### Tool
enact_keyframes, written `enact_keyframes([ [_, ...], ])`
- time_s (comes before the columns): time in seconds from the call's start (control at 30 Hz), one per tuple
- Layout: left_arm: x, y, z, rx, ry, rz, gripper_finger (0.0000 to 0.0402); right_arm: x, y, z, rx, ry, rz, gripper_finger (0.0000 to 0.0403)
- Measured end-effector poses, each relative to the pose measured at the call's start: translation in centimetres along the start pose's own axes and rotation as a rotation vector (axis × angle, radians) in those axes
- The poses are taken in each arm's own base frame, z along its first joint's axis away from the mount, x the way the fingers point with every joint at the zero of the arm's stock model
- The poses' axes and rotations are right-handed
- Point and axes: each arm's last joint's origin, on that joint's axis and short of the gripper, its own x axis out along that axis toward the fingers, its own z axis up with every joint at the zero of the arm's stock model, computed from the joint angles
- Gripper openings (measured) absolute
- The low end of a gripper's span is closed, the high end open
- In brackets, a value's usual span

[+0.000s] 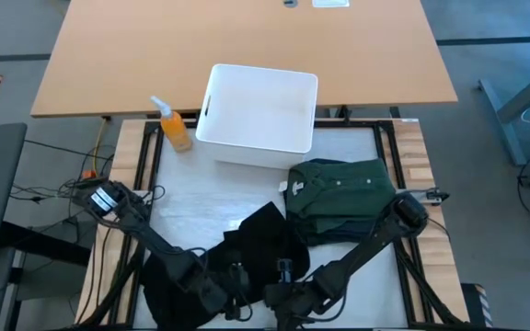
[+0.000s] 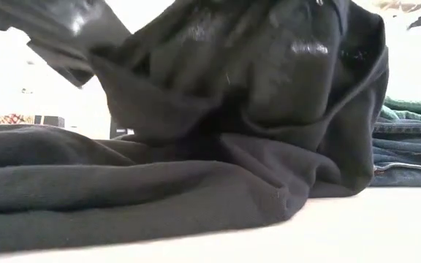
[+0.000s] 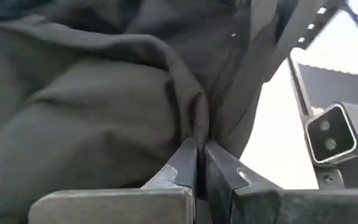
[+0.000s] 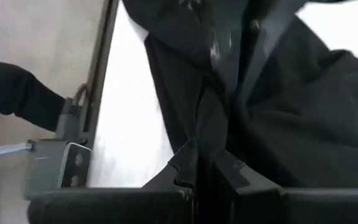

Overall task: Fold laundry
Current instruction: Fold the black shirt from the white laundry organizer

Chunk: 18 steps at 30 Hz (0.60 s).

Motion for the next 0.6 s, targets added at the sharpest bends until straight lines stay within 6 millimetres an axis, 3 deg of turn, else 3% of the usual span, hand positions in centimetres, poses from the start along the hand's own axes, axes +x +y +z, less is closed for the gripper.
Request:
enact_keyframes([
  [0.27,-4.6,-1.1,0.5,0.008,-0.068,0.112,0.0001,-4.1,-0.1,1.2,0.000,-0.051,0.039,0.0047],
  [0.43,-6.7,-1.2,1.0,0.031,-0.099,0.152,0.0000,-4.7,-0.2,1.4,0.002,-0.058,0.048,0.0050],
  [0.6,-7.6,-1.1,0.2,0.041,-0.079,0.198,0.0000,-4.9,0.3,1.2,-0.001,-0.021,0.122,0.0083],
])
